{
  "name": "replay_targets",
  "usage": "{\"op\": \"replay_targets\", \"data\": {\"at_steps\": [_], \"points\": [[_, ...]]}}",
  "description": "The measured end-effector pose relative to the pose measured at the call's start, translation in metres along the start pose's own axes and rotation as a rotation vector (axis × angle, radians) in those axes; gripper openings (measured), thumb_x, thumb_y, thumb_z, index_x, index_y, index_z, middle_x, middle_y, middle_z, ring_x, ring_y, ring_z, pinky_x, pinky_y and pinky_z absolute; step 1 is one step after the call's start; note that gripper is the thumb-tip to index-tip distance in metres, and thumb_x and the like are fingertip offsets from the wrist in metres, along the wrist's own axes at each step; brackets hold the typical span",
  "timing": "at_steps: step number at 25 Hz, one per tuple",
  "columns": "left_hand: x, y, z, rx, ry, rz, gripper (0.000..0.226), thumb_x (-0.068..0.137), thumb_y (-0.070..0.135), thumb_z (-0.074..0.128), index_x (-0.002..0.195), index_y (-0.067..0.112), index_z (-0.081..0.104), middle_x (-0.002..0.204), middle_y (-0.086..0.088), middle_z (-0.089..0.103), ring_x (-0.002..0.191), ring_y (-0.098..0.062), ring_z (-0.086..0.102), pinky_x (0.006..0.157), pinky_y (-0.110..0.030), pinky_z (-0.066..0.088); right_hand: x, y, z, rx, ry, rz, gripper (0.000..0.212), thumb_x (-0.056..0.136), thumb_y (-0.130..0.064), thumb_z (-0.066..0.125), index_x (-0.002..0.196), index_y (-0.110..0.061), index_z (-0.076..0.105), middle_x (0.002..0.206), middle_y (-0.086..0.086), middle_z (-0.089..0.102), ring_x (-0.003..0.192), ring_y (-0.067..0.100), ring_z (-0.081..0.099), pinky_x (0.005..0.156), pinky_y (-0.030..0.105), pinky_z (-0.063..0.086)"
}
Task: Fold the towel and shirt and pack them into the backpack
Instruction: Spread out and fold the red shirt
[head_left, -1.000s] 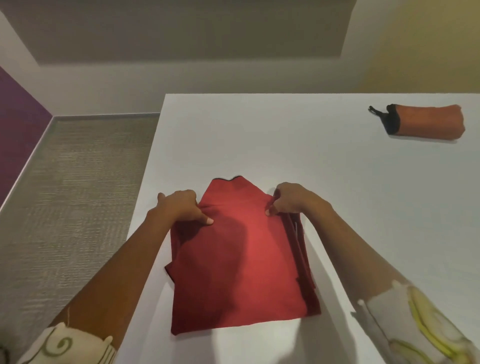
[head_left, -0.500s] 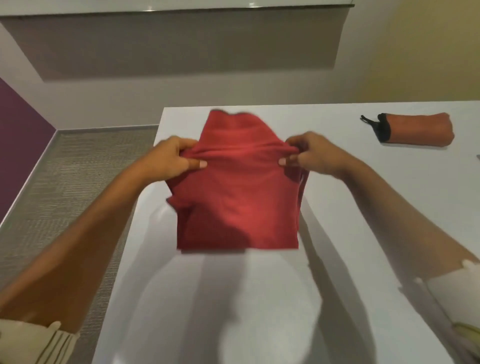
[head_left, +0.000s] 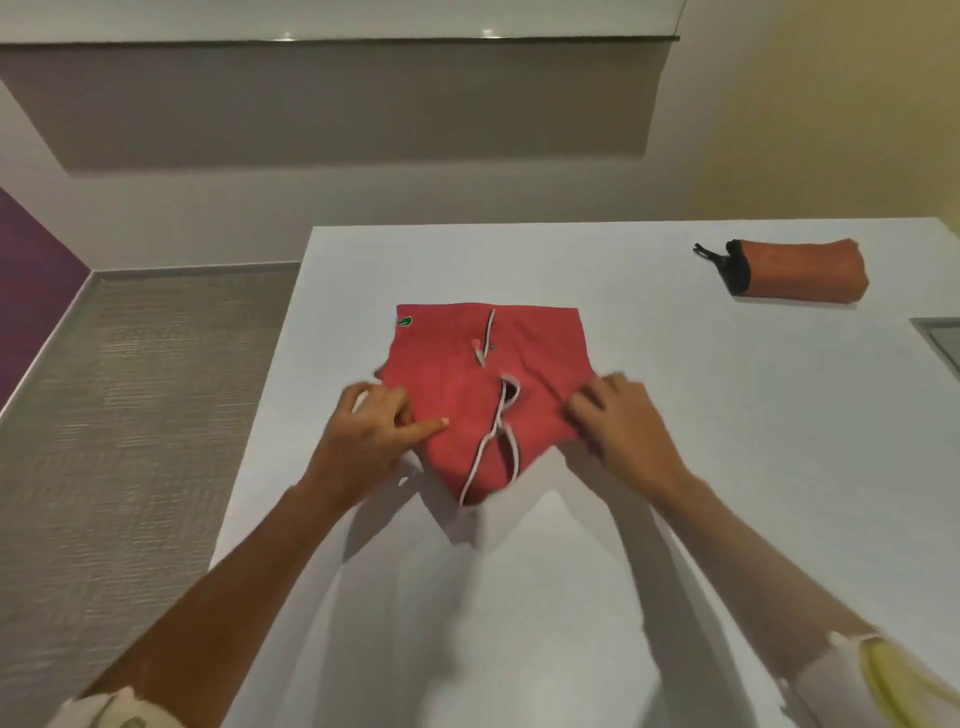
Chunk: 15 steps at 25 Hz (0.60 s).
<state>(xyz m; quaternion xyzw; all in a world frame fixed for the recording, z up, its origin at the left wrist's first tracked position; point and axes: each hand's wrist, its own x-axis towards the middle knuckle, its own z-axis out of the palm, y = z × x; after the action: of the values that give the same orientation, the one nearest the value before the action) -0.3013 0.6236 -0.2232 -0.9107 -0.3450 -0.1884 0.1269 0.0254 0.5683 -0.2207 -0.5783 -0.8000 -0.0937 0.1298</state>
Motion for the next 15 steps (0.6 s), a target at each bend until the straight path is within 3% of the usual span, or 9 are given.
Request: {"op": "replay_targets", "data": {"at_steps": [2, 6, 10, 12, 15], "points": [[-0.024, 0.013, 0.018, -0.045, -0.086, -0.011, 0.034, 0.088, 0.023, 0.055, 0.117, 0.034, 0.069, 0.083, -0.004, 0.055, 0.075, -0.025, 0.056, 0.085, -0.042, 0.046, -0.033, -0.01, 0.025, 0.032, -0.075, 0.019, 0.032, 0.073, -0.02, 0.075, 0.095, -0.019, 0.052, 0.095, 0.005, 0.058, 0.086, 0.028, 0.05, 0.071, 0.037, 0.04], [-0.037, 0.022, 0.02, -0.146, -0.179, -0.187, 0.035, 0.087, 0.037, 0.052, 0.115, 0.03, 0.071, 0.091, -0.004, 0.059, 0.087, -0.025, 0.058, 0.091, -0.041, 0.041, -0.049, -0.015, 0.03, 0.105, -0.093, 0.107, 0.024, 0.077, -0.016, 0.071, 0.096, -0.018, 0.057, 0.1, 0.003, 0.059, 0.091, 0.027, 0.052, 0.077, 0.036, 0.043], [-0.016, 0.045, 0.004, -0.204, -0.178, -0.301, 0.029, 0.076, 0.043, 0.053, 0.093, 0.025, 0.068, 0.1, 0.0, 0.057, 0.096, -0.024, 0.058, 0.094, -0.039, 0.034, -0.036, -0.022, 0.016, 0.284, -0.034, 0.257, 0.018, 0.075, -0.016, 0.049, 0.085, -0.019, 0.063, 0.09, -0.004, 0.06, 0.088, 0.023, 0.051, 0.078, 0.037, 0.042], [-0.005, 0.064, 0.003, -0.174, -0.172, -0.356, 0.039, 0.076, 0.058, 0.058, 0.09, 0.023, 0.064, 0.099, 0.001, 0.057, 0.094, -0.021, 0.055, 0.09, -0.038, 0.037, -0.021, -0.034, 0.009, 0.419, 0.018, 0.372, 0.023, 0.079, -0.025, 0.043, 0.084, -0.02, 0.064, 0.087, -0.006, 0.059, 0.088, 0.019, 0.049, 0.079, 0.037, 0.041], [0.008, 0.084, 0.01, -0.09, -0.271, -0.45, 0.058, 0.071, 0.071, 0.058, 0.1, 0.021, 0.063, 0.098, 0.0, 0.06, 0.091, -0.022, 0.056, 0.084, -0.041, 0.043, 0.012, -0.056, 0.005, 0.474, 0.037, 0.392, 0.023, 0.084, -0.037, 0.053, 0.094, -0.019, 0.065, 0.096, -0.004, 0.061, 0.093, 0.018, 0.05, 0.082, 0.035, 0.041]]}}
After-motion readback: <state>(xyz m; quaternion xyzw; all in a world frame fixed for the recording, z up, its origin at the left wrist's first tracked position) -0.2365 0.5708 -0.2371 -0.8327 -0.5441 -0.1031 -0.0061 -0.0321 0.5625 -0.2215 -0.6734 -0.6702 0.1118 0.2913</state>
